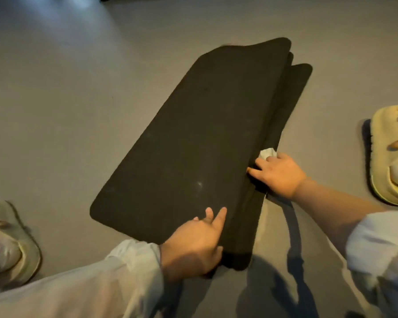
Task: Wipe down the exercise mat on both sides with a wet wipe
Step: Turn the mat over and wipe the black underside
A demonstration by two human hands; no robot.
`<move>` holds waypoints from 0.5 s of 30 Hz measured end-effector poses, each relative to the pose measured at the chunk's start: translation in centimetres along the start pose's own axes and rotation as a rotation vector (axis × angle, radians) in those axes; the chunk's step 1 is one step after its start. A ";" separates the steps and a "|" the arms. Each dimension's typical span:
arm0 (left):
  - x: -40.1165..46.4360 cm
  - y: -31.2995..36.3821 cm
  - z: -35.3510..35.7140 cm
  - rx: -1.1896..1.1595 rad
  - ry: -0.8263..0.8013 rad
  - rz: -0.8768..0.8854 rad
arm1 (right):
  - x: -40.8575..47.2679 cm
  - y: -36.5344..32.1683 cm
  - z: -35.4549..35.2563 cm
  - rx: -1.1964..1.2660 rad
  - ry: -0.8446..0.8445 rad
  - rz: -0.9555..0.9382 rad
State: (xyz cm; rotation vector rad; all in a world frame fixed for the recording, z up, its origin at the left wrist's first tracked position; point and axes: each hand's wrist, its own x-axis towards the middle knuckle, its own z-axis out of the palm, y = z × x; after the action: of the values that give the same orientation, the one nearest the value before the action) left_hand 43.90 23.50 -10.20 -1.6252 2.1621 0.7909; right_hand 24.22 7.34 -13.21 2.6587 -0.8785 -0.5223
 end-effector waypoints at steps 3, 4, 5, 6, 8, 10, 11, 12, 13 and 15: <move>4.1 6.6 -0.7 -0.181 -0.013 0.059 | -0.5 3.2 -0.4 0.023 -0.056 0.253; 5.1 8.2 -1.1 -0.249 -0.009 0.076 | -0.4 4.1 -0.7 0.053 -0.076 0.307; 5.8 9.5 -1.4 -0.310 -0.004 0.087 | -0.4 4.8 -0.9 0.105 -0.109 0.345; 6.2 10.3 -1.6 -0.356 -0.006 0.096 | -0.6 5.3 -0.8 0.176 -0.129 0.380; 6.2 10.2 -1.4 -0.379 -0.020 0.144 | -1.5 5.7 -0.5 0.374 -0.110 0.507; 5.4 7.9 -1.0 -0.240 0.020 0.261 | -2.4 4.7 -0.4 0.647 0.016 0.682; 4.9 6.1 -0.9 -0.086 0.075 0.335 | -2.6 3.7 -0.5 0.776 0.087 0.758; 4.3 4.1 -0.7 0.087 0.137 0.408 | -2.7 2.7 -0.7 0.885 0.131 0.815; 3.7 2.0 -0.4 0.241 0.186 0.463 | -2.9 1.6 -1.0 0.974 0.136 0.858; 2.2 -2.1 0.2 0.424 0.207 0.489 | -3.3 -0.3 -1.4 1.127 0.110 0.917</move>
State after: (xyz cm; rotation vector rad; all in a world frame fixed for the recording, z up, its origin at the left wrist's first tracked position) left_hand 45.19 21.49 -12.13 -1.0176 2.6906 0.2453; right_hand 22.46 9.82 -11.21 2.4832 -2.6953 0.4981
